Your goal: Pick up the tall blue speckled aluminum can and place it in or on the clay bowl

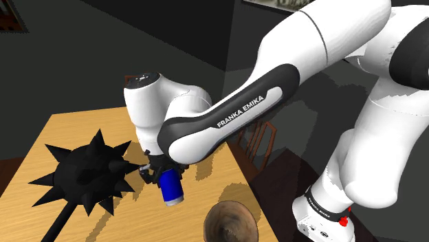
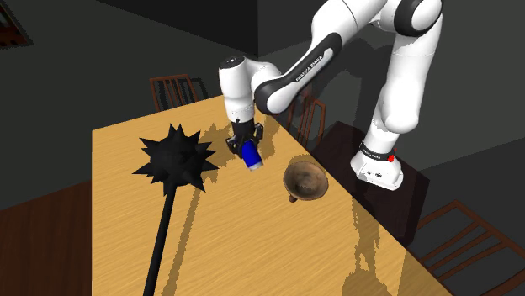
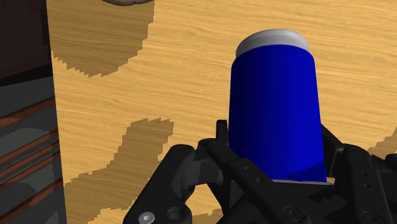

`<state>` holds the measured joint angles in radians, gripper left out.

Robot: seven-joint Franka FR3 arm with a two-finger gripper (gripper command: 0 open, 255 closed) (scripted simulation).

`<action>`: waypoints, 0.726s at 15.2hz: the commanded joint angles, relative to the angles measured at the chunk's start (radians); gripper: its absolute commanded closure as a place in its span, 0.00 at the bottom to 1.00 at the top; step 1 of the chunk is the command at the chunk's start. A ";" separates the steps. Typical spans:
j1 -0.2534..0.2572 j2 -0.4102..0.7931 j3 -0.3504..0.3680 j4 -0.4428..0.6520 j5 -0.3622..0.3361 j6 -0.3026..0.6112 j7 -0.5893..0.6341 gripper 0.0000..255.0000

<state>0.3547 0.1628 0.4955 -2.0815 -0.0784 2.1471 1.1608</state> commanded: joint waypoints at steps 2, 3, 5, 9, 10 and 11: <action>-0.004 -0.022 0.002 0.019 0.014 -0.039 -0.011 1.00; -0.005 -0.029 0.003 0.026 0.018 -0.051 -0.013 1.00; -0.006 -0.042 0.004 0.038 0.026 -0.075 -0.019 1.00; 0.001 -0.195 0.025 -0.129 0.113 -0.041 -0.037 1.00; 0.006 -0.234 0.029 -0.168 0.136 -0.036 -0.042 1.00; 0.013 -0.273 0.032 -0.206 0.160 -0.032 -0.047 1.00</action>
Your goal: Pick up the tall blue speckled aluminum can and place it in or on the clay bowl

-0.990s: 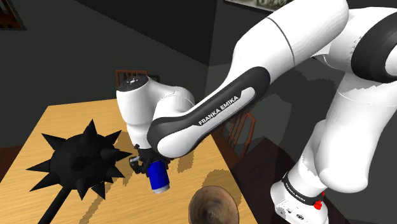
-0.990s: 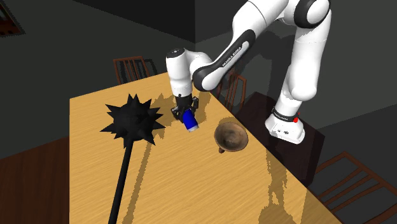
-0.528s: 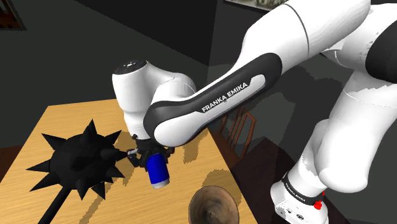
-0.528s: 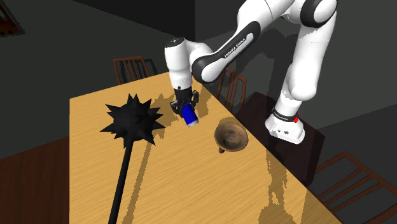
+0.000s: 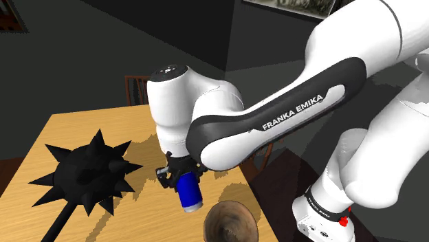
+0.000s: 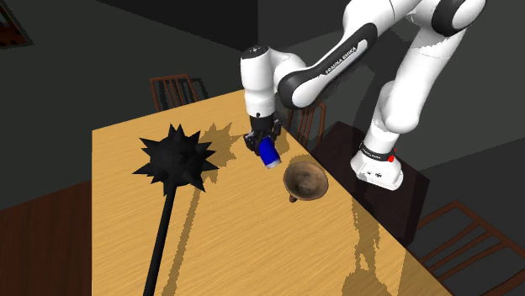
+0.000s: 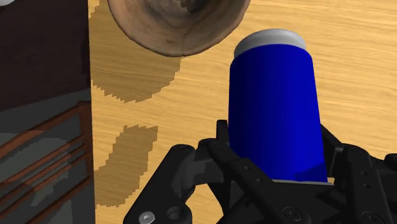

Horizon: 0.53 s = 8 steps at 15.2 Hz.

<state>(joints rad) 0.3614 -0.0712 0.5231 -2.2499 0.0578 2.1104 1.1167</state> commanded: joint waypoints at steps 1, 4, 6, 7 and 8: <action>0.015 -0.077 0.007 -0.074 0.048 0.007 -0.008 1.00; 0.051 -0.194 0.012 -0.177 0.119 0.004 -0.020 1.00; 0.083 -0.272 0.014 -0.241 0.166 -0.004 -0.024 1.00; 0.100 -0.311 0.014 -0.272 0.188 -0.011 -0.024 1.00; 0.119 -0.350 0.014 -0.301 0.210 -0.018 -0.023 1.00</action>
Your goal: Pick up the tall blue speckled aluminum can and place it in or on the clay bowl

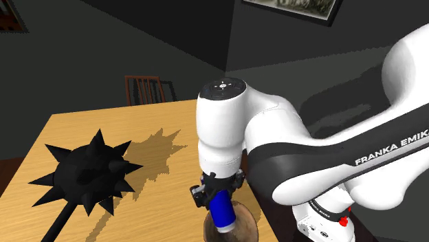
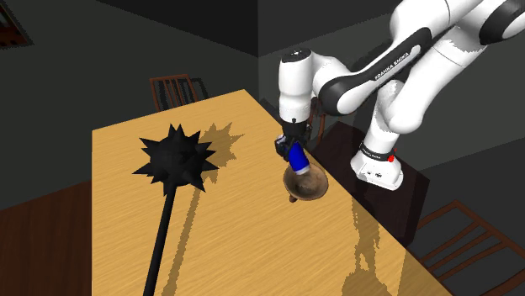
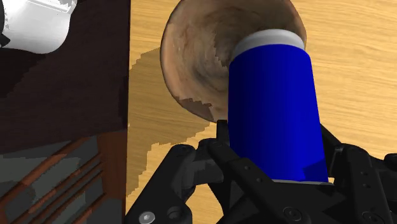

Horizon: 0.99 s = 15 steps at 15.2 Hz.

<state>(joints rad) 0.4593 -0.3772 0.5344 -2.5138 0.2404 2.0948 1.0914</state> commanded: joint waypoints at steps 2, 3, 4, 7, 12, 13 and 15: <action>0.062 -0.122 0.004 -0.094 0.069 -0.022 0.008 1.00; 0.084 -0.161 0.005 -0.120 0.090 -0.034 0.013 1.00; 0.095 -0.180 0.005 -0.133 0.099 -0.040 0.016 1.00; 0.094 -0.154 0.019 -0.157 0.104 0.010 0.018 1.00; 0.089 -0.103 0.045 -0.193 0.110 0.096 0.020 1.00; 0.087 -0.092 0.050 -0.200 0.111 0.114 0.021 1.00; 0.084 -0.068 0.061 -0.212 0.111 0.150 0.024 1.00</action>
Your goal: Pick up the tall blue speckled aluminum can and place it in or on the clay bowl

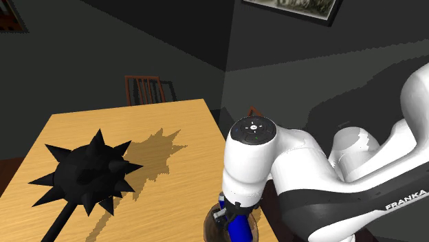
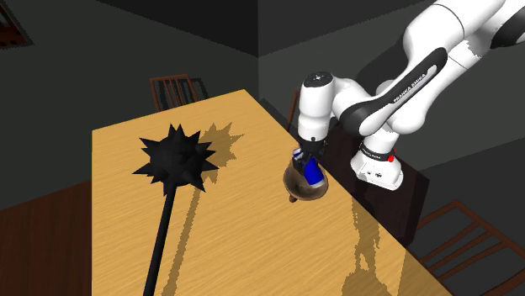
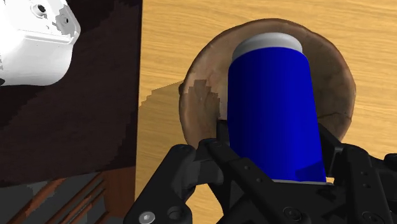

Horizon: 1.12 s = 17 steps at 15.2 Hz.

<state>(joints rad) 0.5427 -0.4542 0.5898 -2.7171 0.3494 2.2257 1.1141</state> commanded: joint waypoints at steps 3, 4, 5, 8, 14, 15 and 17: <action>-0.006 0.047 0.021 -0.025 0.001 0.073 0.006 1.00; -0.006 0.047 0.021 -0.025 0.001 0.073 0.006 1.00; -0.006 0.047 0.021 -0.025 0.001 0.073 0.006 1.00; -0.006 0.047 0.021 -0.025 0.001 0.073 0.006 1.00; -0.006 0.047 0.021 -0.025 0.001 0.073 0.006 0.00; -0.006 0.047 0.021 -0.025 0.001 0.073 0.006 0.00; -0.003 0.018 0.008 -0.008 0.000 0.027 0.002 0.00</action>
<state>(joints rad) 0.5379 -0.4188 0.6066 -2.7308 0.3492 2.2770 1.1208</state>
